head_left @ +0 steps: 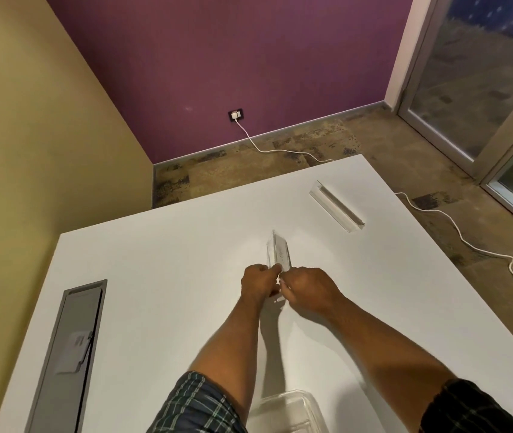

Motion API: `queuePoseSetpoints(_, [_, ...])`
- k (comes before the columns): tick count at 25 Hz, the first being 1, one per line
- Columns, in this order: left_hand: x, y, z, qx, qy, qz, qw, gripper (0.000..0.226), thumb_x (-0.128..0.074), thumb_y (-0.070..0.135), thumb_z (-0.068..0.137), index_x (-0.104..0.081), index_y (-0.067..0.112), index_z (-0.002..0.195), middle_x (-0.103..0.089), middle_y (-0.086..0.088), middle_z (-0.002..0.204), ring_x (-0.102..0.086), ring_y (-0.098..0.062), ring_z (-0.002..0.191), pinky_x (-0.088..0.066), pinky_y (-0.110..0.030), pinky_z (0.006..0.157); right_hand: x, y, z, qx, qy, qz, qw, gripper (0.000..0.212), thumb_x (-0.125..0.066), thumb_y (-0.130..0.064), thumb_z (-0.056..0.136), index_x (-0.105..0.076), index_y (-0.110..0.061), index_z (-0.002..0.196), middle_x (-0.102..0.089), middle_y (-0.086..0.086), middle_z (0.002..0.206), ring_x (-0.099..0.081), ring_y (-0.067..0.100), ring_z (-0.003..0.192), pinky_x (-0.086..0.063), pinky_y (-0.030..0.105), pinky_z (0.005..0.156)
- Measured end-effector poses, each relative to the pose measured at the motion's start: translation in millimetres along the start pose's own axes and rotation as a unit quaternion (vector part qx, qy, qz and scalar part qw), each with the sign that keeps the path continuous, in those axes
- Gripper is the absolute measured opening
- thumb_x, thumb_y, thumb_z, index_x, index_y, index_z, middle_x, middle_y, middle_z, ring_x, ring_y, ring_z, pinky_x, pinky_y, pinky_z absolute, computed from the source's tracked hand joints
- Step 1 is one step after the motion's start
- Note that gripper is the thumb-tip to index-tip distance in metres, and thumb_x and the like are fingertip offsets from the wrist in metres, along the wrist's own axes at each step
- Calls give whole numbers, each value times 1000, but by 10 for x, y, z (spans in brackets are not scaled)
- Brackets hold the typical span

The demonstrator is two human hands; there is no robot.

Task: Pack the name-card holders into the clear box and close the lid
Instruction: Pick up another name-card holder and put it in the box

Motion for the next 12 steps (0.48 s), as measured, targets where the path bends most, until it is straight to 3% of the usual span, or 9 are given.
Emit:
queuePoseSetpoints(2, [194,-74,-164,3,-29,-8,1000,28,-78,25,78,-71,-1,87,-66,-15,76,-68,-23,60,-65,-38,69,111,-234,-51,46,14,-8,999,16,-74,-35,84,-73,-19,83,-71,0,68,-65,22,53,-47,29,40])
queuePoseSetpoints(5, [412,-179,-469,1,-70,-22,997,25,-81,25,77,-75,2,84,-69,-15,72,-66,-23,61,-64,-43,79,343,-507,-130,81,45,-3,996,27,-78,-49,77,-73,-22,80,-71,-4,67,-65,18,50,-39,21,39])
queuePoseSetpoints(7, [507,-231,-672,-8,-87,-18,996,28,-81,26,78,-76,1,90,-71,-16,76,-66,-23,63,-64,-41,80,441,-625,-186,79,50,17,995,31,-69,-57,81,-70,-26,79,-71,-7,67,-66,16,52,-38,21,41])
queuePoseSetpoints(11, [698,-347,-1047,-12,-132,23,991,32,-78,23,81,-76,-1,102,-72,-12,77,-67,-17,56,-62,-30,70,402,-646,-272,5,-53,45,998,64,-33,-83,85,-65,-28,85,-71,-11,84,-67,13,73,-43,25,56])
queuePoseSetpoints(12, [759,-381,-1118,-9,-143,37,989,33,-78,21,80,-76,-1,104,-70,-9,73,-65,-16,54,-62,-30,71,437,-632,-290,-2,-62,60,996,66,-32,-85,84,-65,-28,91,-70,-12,88,-67,12,78,-43,25,59])
Point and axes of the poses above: each hand's wrist, its own z-axis towards the middle knuckle, its own x-axis out of the back of the hand, y = z × x, the point moved 10 cm from there along z, towards the middle knuckle
